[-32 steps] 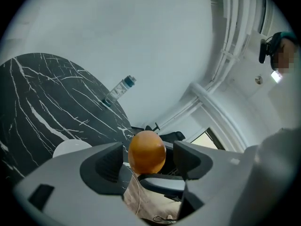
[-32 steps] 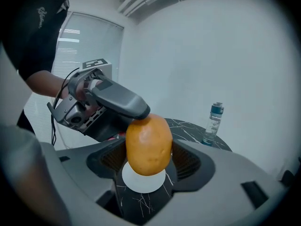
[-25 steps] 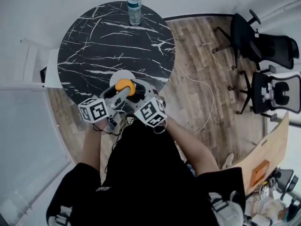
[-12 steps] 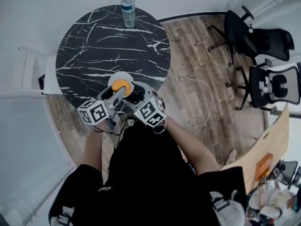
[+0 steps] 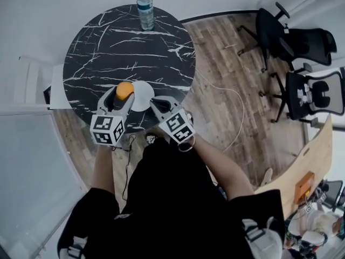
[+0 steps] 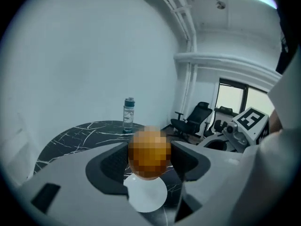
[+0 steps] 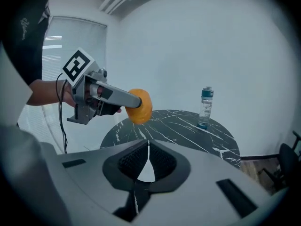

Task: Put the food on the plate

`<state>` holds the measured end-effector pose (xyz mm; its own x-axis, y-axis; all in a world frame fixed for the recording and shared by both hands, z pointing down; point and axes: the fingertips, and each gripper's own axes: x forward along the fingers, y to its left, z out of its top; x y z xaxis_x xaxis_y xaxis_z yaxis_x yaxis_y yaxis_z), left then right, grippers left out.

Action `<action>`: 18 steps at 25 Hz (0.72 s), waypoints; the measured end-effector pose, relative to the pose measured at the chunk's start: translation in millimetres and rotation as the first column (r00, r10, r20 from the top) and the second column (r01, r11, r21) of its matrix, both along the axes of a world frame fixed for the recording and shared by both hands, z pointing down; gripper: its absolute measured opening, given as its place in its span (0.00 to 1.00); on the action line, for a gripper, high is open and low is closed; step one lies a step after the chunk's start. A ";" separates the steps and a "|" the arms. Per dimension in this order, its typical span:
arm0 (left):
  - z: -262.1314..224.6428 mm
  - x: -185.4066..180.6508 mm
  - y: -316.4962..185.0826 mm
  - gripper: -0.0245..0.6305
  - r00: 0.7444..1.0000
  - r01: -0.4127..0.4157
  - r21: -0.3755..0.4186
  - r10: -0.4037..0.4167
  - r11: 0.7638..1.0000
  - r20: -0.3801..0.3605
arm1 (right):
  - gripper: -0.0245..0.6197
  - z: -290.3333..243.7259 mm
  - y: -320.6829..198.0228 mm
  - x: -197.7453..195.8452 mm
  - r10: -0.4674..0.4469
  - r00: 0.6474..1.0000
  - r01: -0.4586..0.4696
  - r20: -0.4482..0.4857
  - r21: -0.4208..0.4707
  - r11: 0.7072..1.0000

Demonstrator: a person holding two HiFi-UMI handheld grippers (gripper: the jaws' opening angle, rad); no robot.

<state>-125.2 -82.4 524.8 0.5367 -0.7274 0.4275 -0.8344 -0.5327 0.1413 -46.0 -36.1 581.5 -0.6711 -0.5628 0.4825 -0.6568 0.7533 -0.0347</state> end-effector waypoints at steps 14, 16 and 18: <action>25.9 4.1 -3.2 0.45 0.917 -0.099 0.123 0.043 0.987 0.397 | 0.04 25.5 -24.6 9.1 0.085 0.995 -0.084 0.043 -0.035 0.996; 37.6 9.1 -6.5 0.45 0.891 -0.132 0.116 0.067 0.984 0.448 | 0.04 32.5 -27.6 10.6 0.090 0.995 -0.088 0.047 -0.030 0.996; 48.7 14.2 -11.7 0.45 0.861 -0.162 0.120 0.081 0.979 0.502 | 0.04 40.5 -31.6 13.1 0.096 0.994 -0.094 0.052 -0.028 0.995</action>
